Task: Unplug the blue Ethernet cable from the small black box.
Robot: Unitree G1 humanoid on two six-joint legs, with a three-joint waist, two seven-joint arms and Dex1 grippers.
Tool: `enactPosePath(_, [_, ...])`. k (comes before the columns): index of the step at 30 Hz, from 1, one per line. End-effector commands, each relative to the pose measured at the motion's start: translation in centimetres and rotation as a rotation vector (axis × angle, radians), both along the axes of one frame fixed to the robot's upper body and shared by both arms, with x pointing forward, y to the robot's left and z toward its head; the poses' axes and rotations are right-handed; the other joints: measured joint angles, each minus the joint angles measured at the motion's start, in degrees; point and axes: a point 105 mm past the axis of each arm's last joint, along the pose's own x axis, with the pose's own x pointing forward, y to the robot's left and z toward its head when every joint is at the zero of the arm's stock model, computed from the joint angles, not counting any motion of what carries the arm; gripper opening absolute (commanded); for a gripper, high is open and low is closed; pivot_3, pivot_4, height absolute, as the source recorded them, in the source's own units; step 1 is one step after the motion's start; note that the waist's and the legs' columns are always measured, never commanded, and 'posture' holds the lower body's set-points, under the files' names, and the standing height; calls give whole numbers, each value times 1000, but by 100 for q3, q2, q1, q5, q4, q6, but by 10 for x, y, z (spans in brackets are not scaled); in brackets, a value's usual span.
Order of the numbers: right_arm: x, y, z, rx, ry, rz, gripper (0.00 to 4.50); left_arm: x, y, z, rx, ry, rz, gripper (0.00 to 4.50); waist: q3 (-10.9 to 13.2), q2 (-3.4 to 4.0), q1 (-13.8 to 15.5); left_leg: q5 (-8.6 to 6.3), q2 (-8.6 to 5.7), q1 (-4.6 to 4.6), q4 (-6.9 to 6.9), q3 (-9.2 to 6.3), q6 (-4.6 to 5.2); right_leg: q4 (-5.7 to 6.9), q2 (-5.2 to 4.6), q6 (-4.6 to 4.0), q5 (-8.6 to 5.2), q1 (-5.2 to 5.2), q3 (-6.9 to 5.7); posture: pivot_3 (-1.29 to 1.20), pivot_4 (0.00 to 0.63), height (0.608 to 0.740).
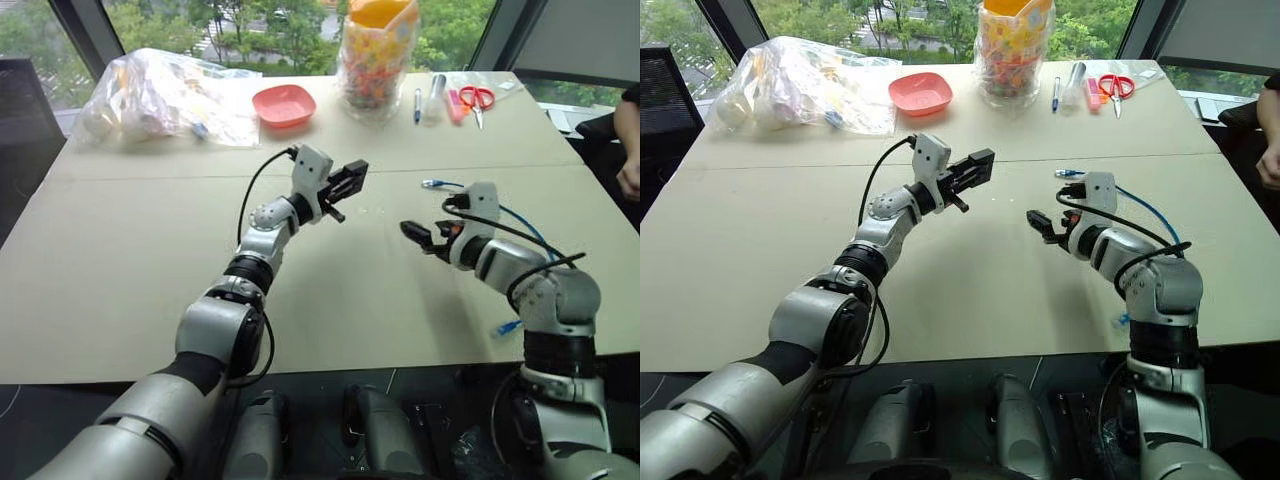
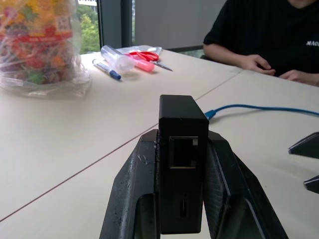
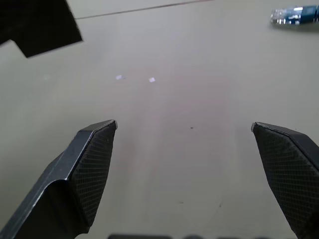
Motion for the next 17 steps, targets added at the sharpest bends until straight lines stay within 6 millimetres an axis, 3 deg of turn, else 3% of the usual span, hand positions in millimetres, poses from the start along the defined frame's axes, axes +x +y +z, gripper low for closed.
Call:
enactPosePath(1, [-10,-7,22,23,-106,-72,4500,1,-6,8,21,-34,8,2261,-1,-1,-3,0,1,3,1,-2,-1,0,0,0,0,3,-1,0,150,740])
enactPosePath(6, [-19,-16,25,7,-149,-120,4500,2,-5,6,47,-30,5,4380,-1,-1,-5,-1,1,1,-4,-3,-1,-3,1,-2,-1,0,-1,0,150,740])
enactPosePath(9, [-29,-15,29,-35,-194,-82,4500,3,9,12,20,-2,-41,4485,-1,-1,-7,-2,0,0,-8,-1,1,-4,3,-1,-2,-2,-1,0,150,740])
enactPosePath(12, [-43,-11,30,-33,-234,-18,4500,-2,38,29,-56,8,-122,4485,-1,-1,-47,-2,4,0,-9,-2,1,-6,7,-2,-3,-3,-1,0,150,740])
enactPosePath(17, [-56,-8,23,15,-259,8,4500,-38,95,32,-96,140,-143,4485,-6,8,-84,-2,18,18,-17,1,1,-1,19,-10,-6,3,7,0,150,740])
